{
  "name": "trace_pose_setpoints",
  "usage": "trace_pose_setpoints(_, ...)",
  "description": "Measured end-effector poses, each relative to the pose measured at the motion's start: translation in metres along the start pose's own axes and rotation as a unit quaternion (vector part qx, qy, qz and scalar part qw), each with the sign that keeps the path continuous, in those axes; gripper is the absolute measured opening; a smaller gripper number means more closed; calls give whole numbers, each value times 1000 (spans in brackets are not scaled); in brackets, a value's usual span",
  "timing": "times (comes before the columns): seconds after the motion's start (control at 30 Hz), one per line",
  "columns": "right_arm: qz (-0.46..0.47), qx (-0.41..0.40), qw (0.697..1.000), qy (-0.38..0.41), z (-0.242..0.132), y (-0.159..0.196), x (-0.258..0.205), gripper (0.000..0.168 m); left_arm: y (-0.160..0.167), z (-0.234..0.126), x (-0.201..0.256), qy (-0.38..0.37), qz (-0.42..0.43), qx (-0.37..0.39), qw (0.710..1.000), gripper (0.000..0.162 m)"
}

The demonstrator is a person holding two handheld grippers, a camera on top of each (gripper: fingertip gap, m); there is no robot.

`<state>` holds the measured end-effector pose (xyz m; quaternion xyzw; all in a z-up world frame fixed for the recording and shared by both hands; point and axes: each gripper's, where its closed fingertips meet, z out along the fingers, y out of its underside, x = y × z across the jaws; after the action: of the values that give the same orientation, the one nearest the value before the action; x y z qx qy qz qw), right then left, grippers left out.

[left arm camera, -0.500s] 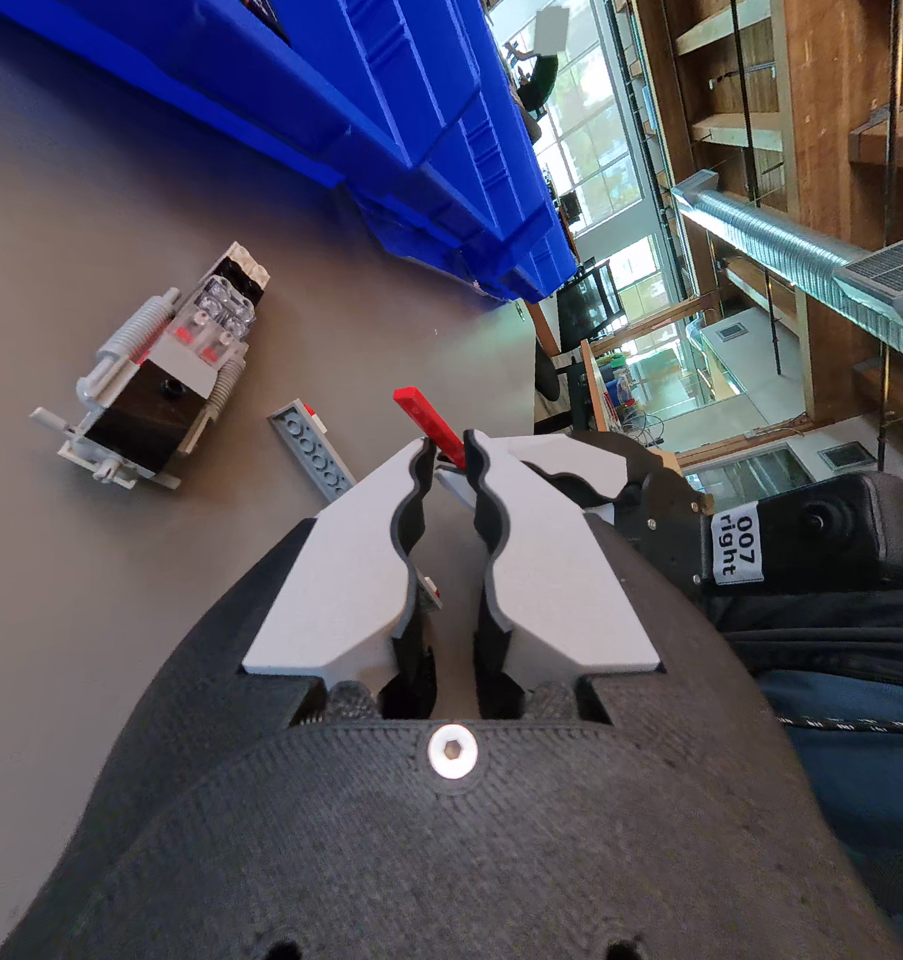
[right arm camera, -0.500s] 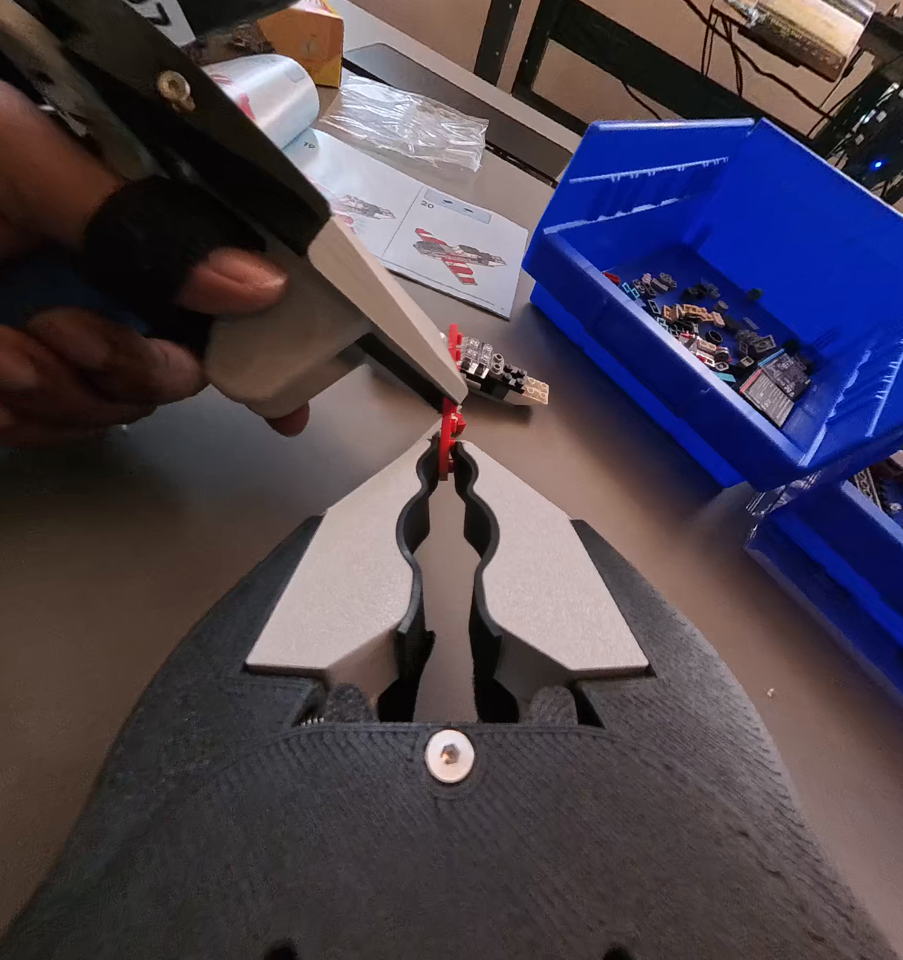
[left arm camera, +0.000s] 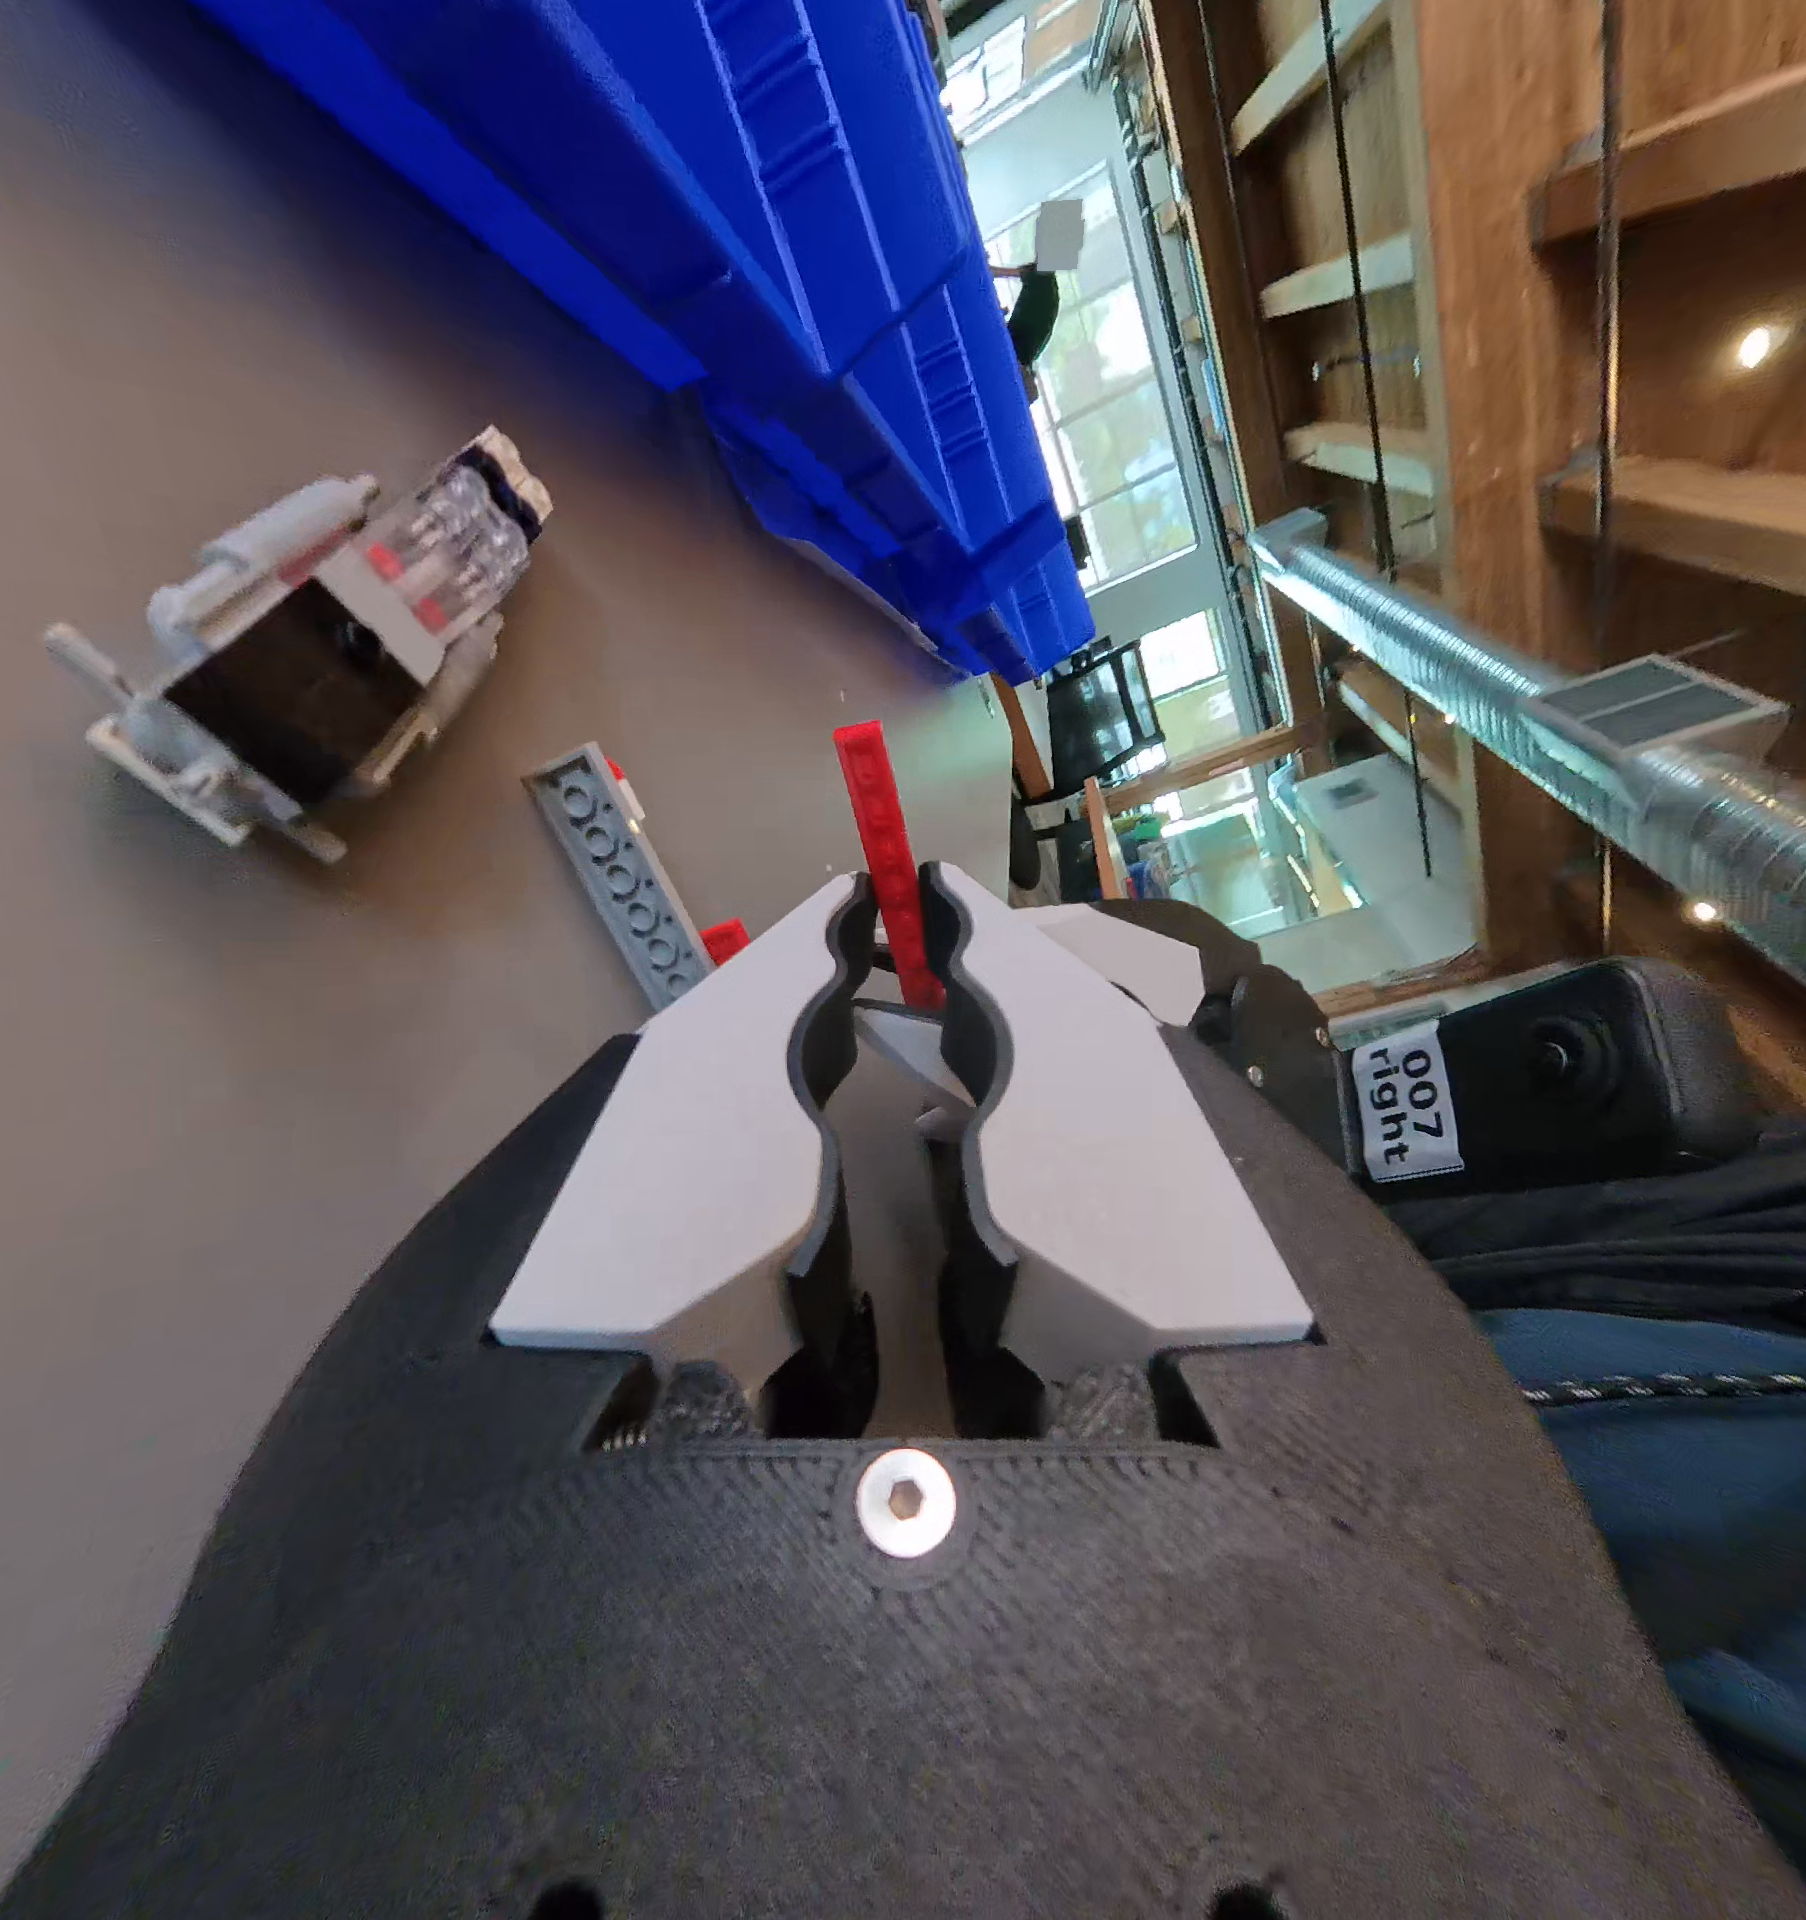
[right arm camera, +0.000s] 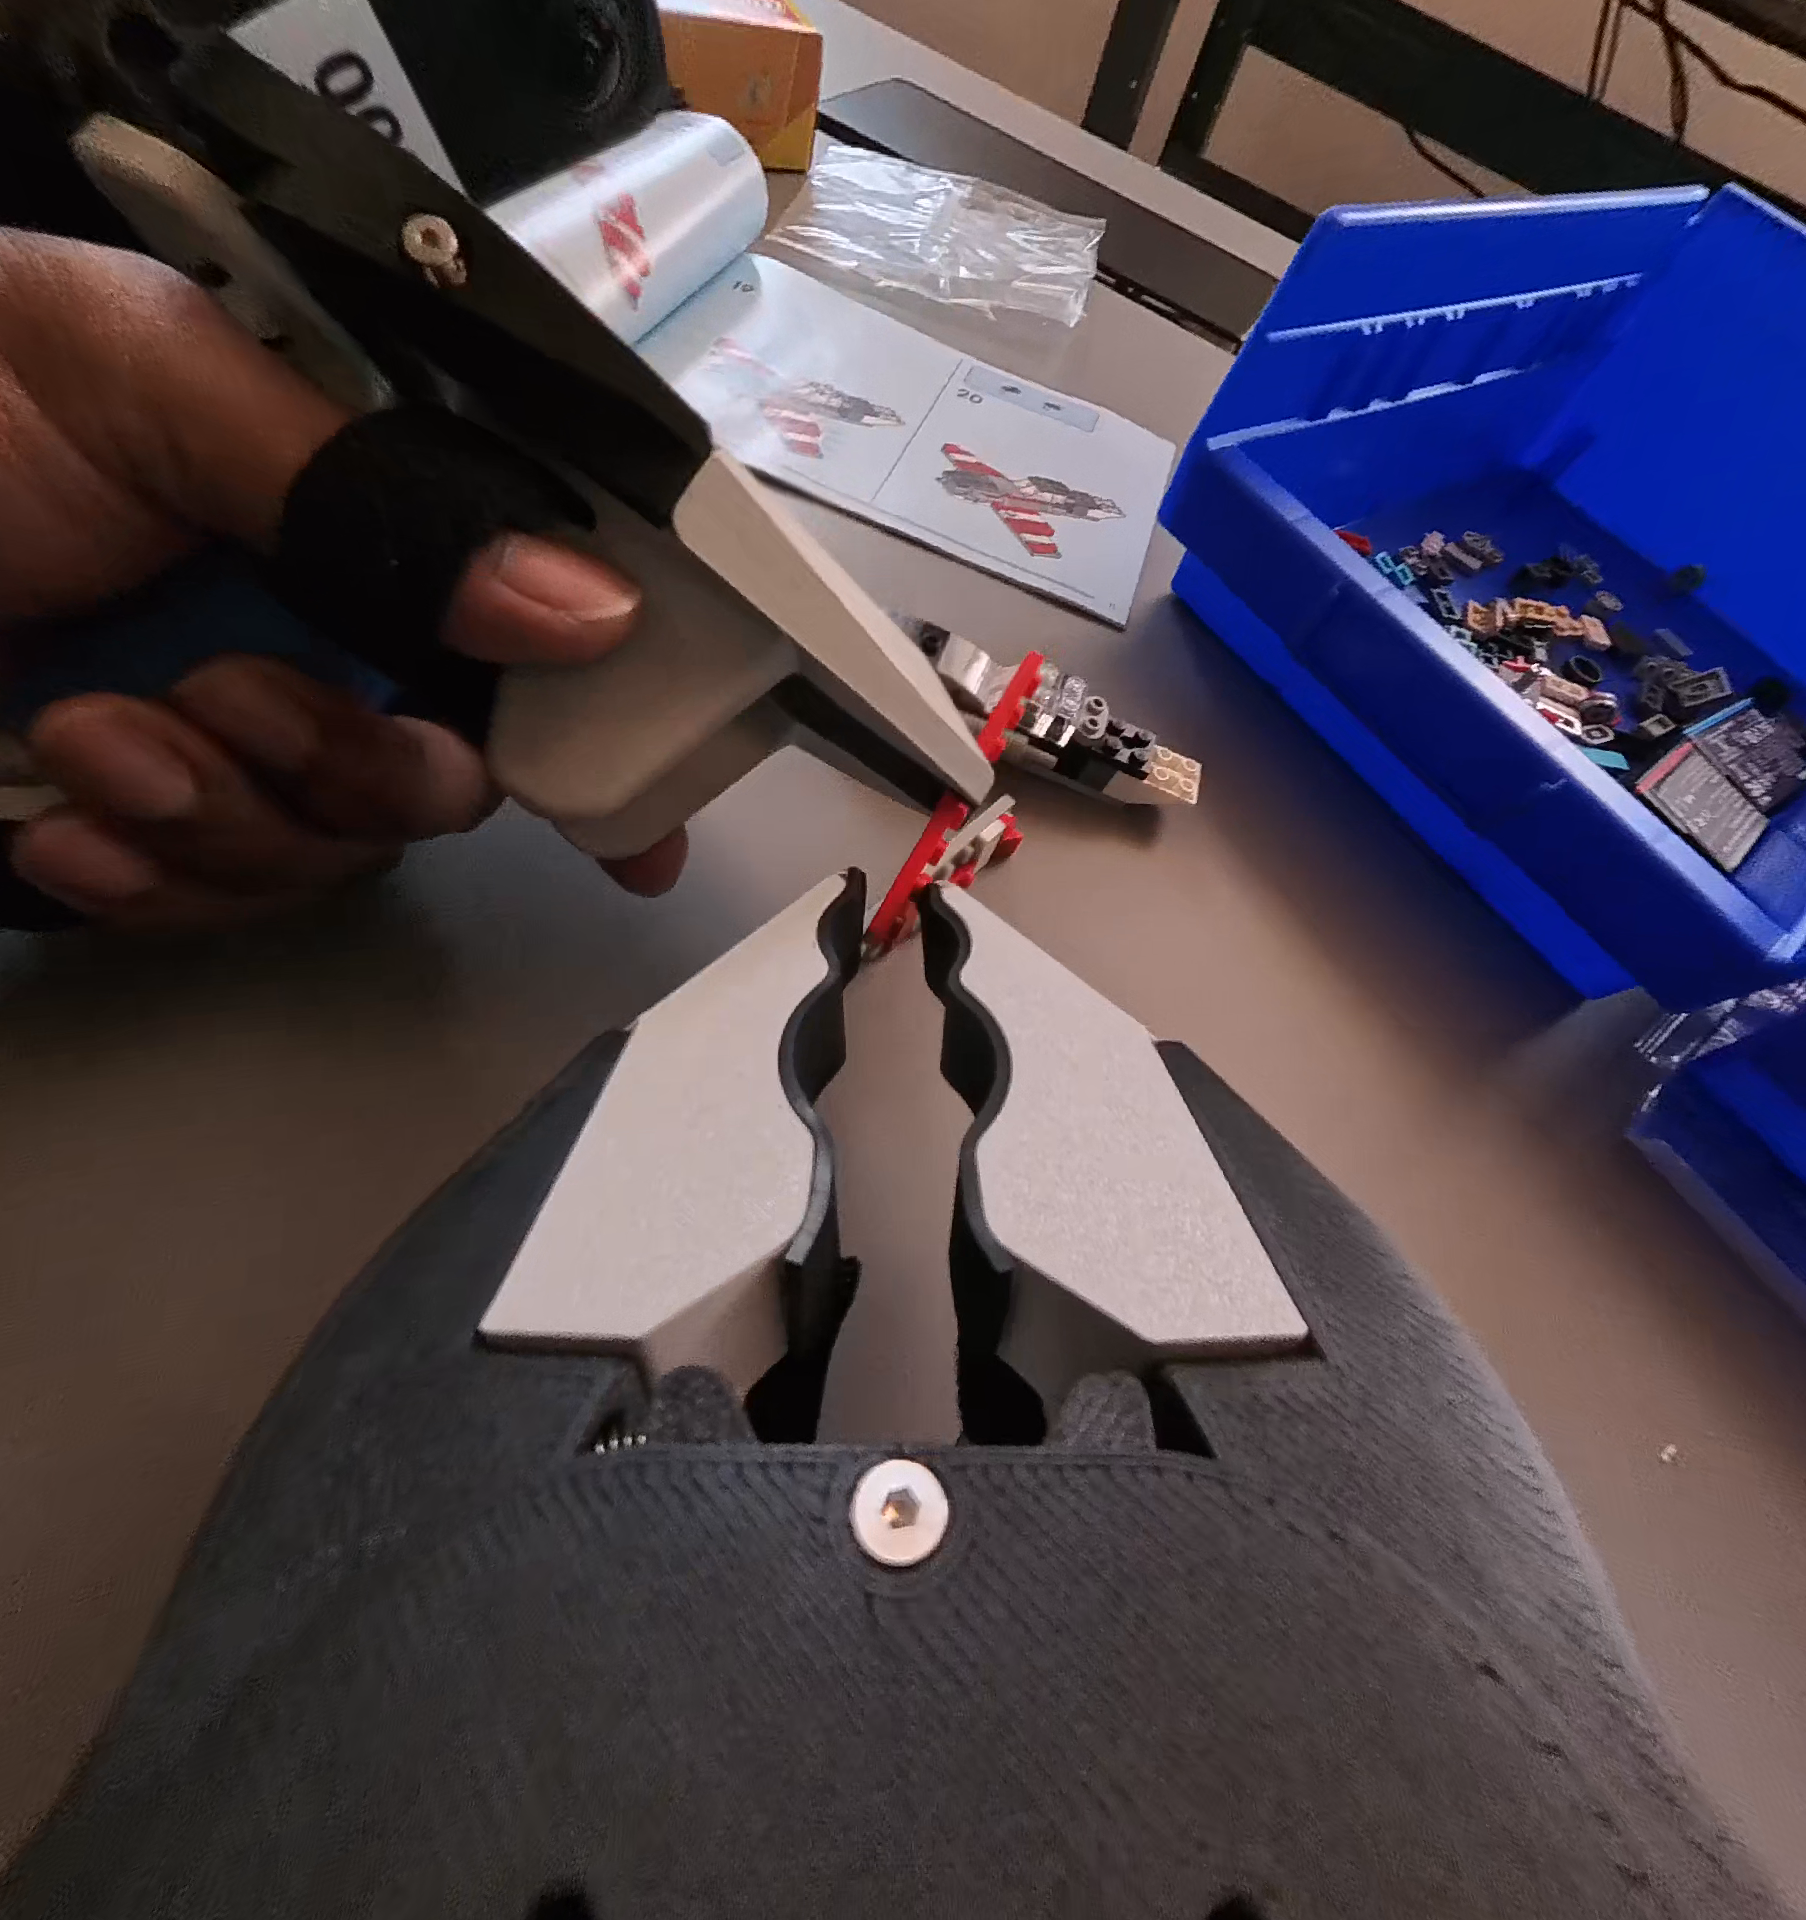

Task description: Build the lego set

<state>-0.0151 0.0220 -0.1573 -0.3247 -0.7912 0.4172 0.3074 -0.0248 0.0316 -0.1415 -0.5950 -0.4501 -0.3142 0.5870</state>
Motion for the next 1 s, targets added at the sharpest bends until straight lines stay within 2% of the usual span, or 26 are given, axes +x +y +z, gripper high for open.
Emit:
trace_pose_setpoints(0.13,-4,1,1000,-29,-3,2,-6,11,5,-5,-3,-11,-16,7,1000,9)
trace_pose_setpoints(0.23,-2,-10,998,-67,-6,7,-13,19,11,-8,-7,-26,-20,-8,999,8)
trace_pose_setpoints(0.33,29,-22,993,-113,-10,12,-18,29,17,-9,-14,-45,-12,-40,998,8)
trace_pose_setpoints(0.47,73,-36,985,-151,-11,17,-18,31,21,-7,-19,-63,0,-76,995,8)
trace_pose_setpoints(0.73,111,-70,972,-194,-4,22,-21,32,25,-4,-26,-69,-19,-94,993,9)
trace_pose_setpoints(1.0,137,-82,967,-200,4,22,-13,33,25,-2,-26,-72,-17,-105,992,8)
